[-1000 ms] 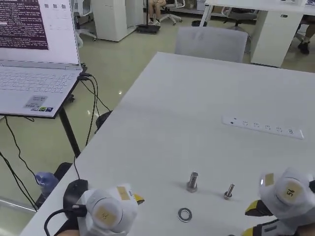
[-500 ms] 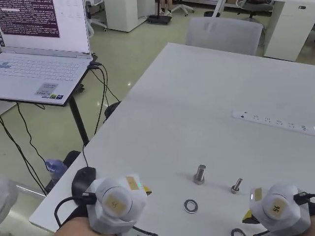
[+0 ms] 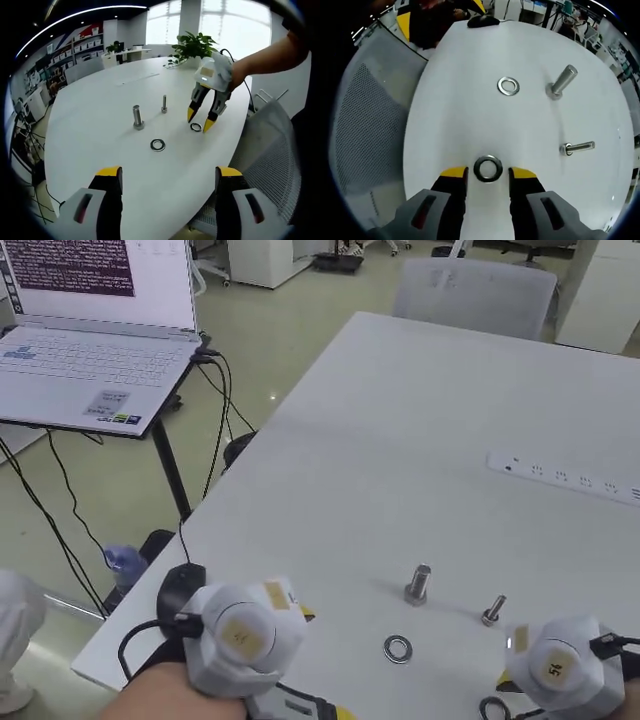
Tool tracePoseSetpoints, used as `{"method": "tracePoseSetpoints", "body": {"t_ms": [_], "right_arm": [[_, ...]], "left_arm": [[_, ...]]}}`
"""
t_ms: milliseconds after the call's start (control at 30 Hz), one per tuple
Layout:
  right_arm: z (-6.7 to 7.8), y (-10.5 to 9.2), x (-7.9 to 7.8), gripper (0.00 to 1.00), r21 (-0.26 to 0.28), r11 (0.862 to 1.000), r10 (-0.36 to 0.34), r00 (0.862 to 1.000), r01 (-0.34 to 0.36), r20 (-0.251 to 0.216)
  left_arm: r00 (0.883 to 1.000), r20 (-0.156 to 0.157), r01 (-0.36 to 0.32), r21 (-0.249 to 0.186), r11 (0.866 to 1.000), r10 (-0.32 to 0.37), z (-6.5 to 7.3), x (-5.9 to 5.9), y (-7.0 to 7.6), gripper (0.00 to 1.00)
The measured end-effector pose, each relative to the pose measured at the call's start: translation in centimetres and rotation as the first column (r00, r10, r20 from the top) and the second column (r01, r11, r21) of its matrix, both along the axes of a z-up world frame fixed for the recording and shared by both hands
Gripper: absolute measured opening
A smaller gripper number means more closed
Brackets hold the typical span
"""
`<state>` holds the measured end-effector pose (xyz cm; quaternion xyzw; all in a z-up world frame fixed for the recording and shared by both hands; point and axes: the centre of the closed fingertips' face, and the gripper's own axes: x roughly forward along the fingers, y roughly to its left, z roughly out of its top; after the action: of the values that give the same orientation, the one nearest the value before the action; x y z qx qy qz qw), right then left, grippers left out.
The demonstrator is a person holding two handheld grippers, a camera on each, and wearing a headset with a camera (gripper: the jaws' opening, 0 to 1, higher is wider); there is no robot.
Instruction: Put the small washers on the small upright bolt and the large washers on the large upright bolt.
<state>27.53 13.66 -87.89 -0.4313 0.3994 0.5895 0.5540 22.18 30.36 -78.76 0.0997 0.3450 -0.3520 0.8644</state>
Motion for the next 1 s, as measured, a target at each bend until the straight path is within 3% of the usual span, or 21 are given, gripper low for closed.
{"method": "tracePoseSetpoints", "body": {"t_ms": [300, 667, 1000], "right_arm": [[0.03, -0.06, -0.15, 0.35, -0.032, 0.997, 0.071, 0.997, -0.07, 0.006], [0.02, -0.21, 0.03, 0.34, -0.039, 0.995, 0.087, 0.996, -0.087, 0.005], [0.07, -0.06, -0.04, 0.24, -0.063, 0.996, 0.067, 0.998, -0.066, 0.003]], "left_arm": [[1.0, 0.002, -0.001, 0.001, 1.0, 0.001, -0.05, -0.16, 0.01, 0.74], [1.0, 0.006, -0.011, -0.001, 1.0, 0.011, 0.11, -0.48, 0.14, 0.73], [1.0, 0.006, -0.006, 0.002, 1.0, 0.006, 0.14, -0.73, -0.29, 0.71]]}}
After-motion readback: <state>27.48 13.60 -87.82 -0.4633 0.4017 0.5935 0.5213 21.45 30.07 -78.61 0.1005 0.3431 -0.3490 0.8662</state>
